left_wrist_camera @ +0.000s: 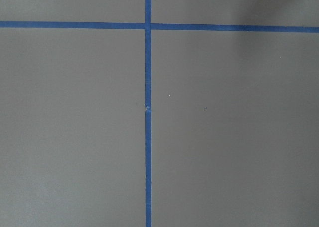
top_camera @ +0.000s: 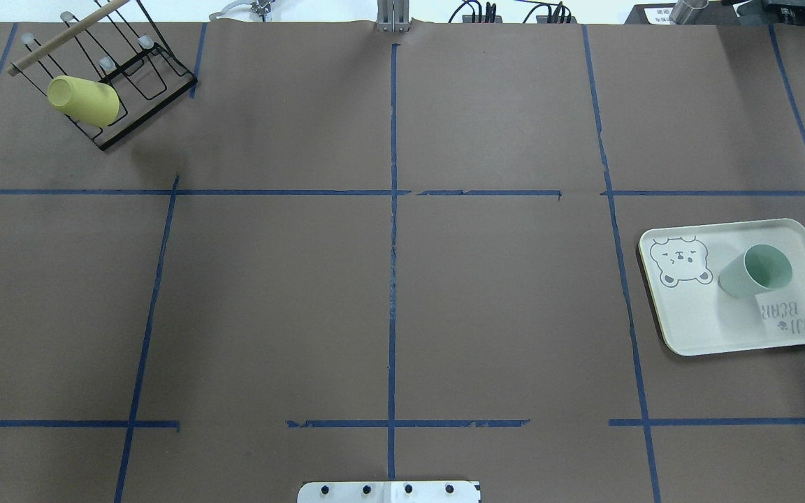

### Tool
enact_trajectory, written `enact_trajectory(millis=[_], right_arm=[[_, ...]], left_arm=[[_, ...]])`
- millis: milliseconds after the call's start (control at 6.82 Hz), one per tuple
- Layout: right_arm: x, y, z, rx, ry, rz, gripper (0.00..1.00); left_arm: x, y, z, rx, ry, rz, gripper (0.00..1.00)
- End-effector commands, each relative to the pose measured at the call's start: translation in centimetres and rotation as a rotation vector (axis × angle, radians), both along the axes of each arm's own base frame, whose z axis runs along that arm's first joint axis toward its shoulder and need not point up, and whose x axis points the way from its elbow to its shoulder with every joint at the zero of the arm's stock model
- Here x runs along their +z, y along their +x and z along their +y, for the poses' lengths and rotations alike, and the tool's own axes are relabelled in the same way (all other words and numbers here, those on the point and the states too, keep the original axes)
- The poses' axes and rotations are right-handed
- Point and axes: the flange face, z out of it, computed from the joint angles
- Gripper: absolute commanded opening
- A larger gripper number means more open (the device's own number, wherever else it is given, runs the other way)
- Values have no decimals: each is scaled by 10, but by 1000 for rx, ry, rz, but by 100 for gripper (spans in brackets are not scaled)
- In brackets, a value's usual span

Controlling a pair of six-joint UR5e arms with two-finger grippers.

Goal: Left arm grabs green cup and hands to right arm on tray

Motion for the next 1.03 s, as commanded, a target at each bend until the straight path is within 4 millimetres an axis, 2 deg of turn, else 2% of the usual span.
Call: enact_trajectory(millis=[0, 147, 293, 440, 587, 733, 880], right_arm=[[0, 1, 0, 4, -1, 3, 100], [-4, 0, -1, 4, 4, -2, 100], [-5, 0, 0, 7, 1, -6, 100], [-13, 0, -2, 7, 19, -6, 100], [-12, 6, -1, 22, 13, -10, 100], [-13, 15, -1, 44, 16, -13, 100], [-13, 16, -1, 46, 17, -8, 100]], left_arm=[[13, 1, 11, 4, -21, 0, 100], [11, 0, 10, 1, -11, -8, 100], [18, 1, 11, 4, -25, -10, 100], [36, 1, 6, 7, -56, -12, 100], [43, 1, 6, 10, -67, -13, 100], [44, 0, 5, 12, -45, -33, 100], [43, 0, 6, 11, -15, -36, 100]])
